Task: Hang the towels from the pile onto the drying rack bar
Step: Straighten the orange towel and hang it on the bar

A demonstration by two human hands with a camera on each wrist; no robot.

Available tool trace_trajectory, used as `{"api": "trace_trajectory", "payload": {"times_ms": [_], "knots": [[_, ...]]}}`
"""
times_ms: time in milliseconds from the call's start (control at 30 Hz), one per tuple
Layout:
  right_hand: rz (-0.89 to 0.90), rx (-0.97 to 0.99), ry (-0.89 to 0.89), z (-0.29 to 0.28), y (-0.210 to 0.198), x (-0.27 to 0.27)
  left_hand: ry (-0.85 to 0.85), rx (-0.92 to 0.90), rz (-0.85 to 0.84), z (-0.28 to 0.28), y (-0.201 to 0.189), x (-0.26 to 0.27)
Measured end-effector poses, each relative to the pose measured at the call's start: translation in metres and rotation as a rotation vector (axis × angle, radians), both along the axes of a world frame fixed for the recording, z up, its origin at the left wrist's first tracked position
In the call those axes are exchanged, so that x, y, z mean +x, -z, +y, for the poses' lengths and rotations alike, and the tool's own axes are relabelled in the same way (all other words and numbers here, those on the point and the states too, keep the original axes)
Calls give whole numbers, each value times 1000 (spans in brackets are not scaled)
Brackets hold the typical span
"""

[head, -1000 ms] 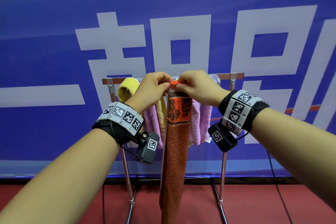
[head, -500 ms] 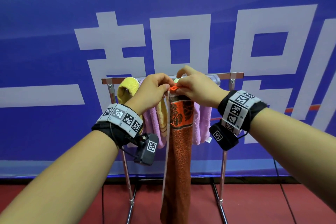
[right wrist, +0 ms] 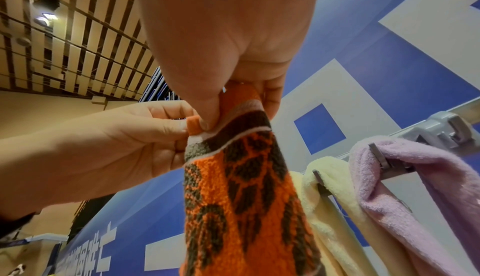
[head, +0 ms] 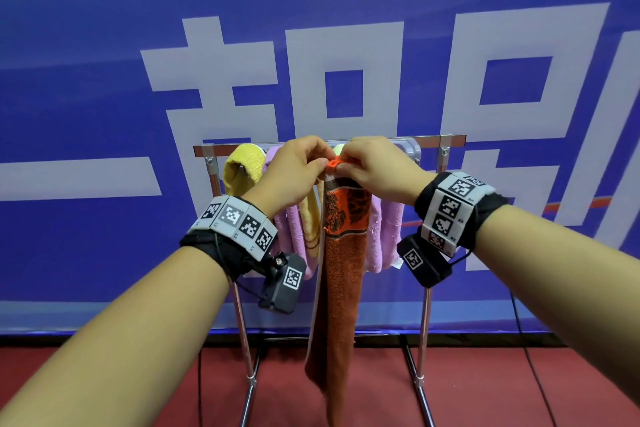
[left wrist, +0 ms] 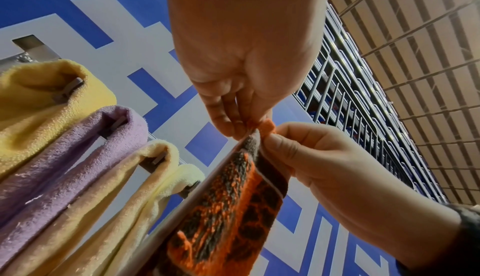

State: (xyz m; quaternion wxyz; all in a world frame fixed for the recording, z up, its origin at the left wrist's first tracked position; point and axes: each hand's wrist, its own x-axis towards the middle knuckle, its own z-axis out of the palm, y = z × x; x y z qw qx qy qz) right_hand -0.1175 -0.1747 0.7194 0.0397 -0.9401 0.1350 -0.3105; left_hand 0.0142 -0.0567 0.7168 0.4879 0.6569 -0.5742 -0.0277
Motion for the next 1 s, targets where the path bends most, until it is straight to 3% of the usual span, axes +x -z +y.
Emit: {"api": "trace_trajectory", "payload": {"times_ms": [500,833,1000], "knots": [[-34,17,19,5,-5,-3,-40,-10,-23,0,-1,0],[-82,141,24,5,-7,-8,-6,-43,-28,1,-5,-6],[-203,443,-92,-4,-2,-15,-42,-70,-17,1,-6,0]]}}
